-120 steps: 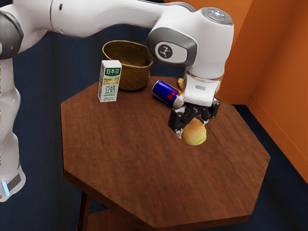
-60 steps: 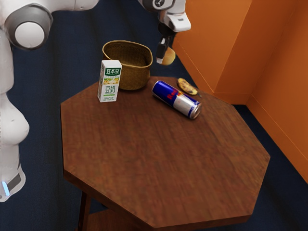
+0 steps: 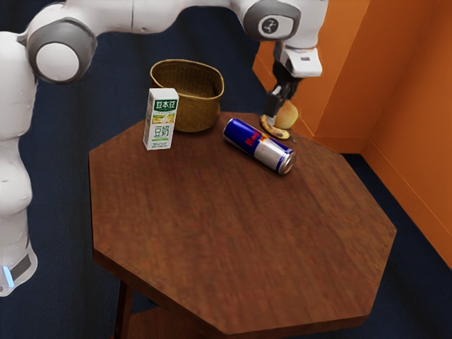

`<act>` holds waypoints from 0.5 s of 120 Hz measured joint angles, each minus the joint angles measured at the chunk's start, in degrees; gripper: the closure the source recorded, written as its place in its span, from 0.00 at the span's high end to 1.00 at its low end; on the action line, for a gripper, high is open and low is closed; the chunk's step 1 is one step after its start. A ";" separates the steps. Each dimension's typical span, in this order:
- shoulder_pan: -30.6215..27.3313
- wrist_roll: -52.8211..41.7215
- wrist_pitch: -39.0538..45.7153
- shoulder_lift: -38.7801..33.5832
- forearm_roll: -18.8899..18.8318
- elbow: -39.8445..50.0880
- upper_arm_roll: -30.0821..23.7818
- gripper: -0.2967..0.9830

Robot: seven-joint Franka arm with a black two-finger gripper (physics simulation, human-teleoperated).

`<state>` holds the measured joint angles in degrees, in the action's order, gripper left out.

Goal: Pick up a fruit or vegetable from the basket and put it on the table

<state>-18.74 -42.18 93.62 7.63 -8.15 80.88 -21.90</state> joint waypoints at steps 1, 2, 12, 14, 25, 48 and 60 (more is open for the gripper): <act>0.08 0.01 0.06 -0.41 0.06 0.59 -0.01 0.44; 0.16 0.02 0.13 -0.77 0.11 1.09 -0.02 0.44; 0.59 0.11 0.63 -2.30 0.48 3.46 -0.09 0.45; 0.57 0.12 0.71 -2.38 0.52 3.64 -0.09 0.45; 0.21 0.19 1.05 -2.38 0.58 3.97 -0.11 0.51; 0.04 0.20 1.01 -2.30 1.14 4.05 -0.01 0.69; 0.10 0.19 0.95 -2.36 1.22 4.05 -0.10 0.73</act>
<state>-18.65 -41.99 94.57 5.27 -6.93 84.93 -22.00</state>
